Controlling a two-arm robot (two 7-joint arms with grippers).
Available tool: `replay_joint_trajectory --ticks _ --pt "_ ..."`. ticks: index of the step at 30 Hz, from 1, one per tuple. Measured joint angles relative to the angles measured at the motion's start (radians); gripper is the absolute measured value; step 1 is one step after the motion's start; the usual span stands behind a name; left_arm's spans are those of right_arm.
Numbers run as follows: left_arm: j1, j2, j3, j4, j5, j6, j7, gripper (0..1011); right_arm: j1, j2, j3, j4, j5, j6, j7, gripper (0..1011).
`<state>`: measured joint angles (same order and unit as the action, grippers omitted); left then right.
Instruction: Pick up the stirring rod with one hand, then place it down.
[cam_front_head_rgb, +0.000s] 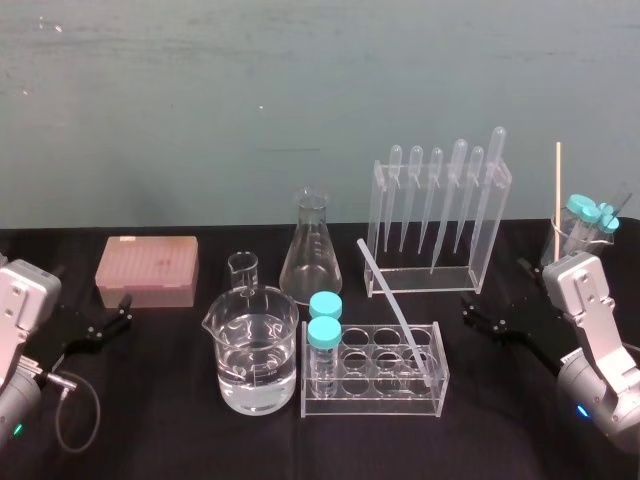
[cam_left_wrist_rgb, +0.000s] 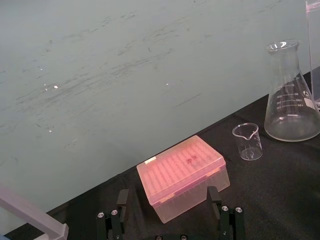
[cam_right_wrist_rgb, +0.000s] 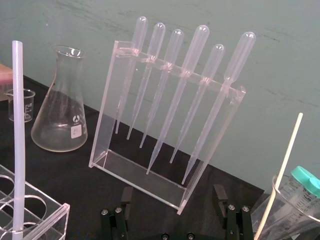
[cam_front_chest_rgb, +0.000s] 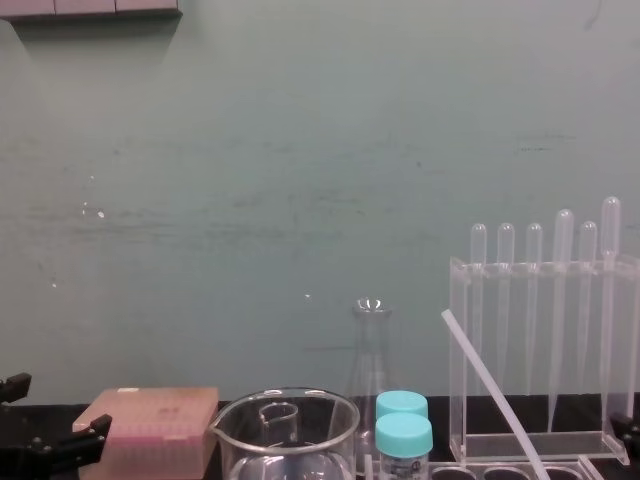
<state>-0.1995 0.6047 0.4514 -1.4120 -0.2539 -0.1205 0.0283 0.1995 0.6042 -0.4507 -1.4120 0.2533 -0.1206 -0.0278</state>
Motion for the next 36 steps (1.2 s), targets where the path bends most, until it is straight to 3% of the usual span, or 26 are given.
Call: replay_joint_trajectory --ticks 11,16,19,23,26,27,31,34,36 --pt "0.0 0.0 0.0 0.0 0.0 0.0 0.0 1000 -0.011 -0.02 0.029 0.0 -0.016 -0.006 0.005 1003" --pt "0.0 0.0 0.0 0.0 0.0 0.0 0.0 1000 -0.015 -0.034 0.047 -0.001 -0.027 -0.034 0.005 1003" --pt "0.0 0.0 0.0 0.0 0.0 0.0 0.0 1000 -0.017 -0.041 0.058 -0.005 -0.045 -0.081 -0.003 1003" --pt "0.0 0.0 0.0 0.0 0.0 0.0 0.0 1000 -0.016 -0.05 0.06 -0.019 -0.12 -0.17 -0.041 1003" --pt "0.0 0.0 0.0 0.0 0.0 0.0 0.0 1000 -0.009 -0.056 0.051 -0.036 -0.211 -0.257 -0.074 1003" --pt "0.0 0.0 0.0 0.0 0.0 0.0 0.0 1000 -0.009 -0.056 0.051 -0.036 -0.211 -0.257 -0.074 1003" --pt "0.0 0.0 0.0 0.0 0.0 0.0 0.0 1000 0.003 -0.063 0.036 -0.053 -0.281 -0.341 -0.079 1003" --pt "0.0 0.0 0.0 0.0 0.0 0.0 0.0 1000 0.015 -0.069 0.025 -0.055 -0.289 -0.377 -0.052 1003" --pt "0.0 0.0 0.0 0.0 0.0 0.0 0.0 1000 0.027 -0.073 0.016 -0.055 -0.262 -0.388 -0.008 1003"
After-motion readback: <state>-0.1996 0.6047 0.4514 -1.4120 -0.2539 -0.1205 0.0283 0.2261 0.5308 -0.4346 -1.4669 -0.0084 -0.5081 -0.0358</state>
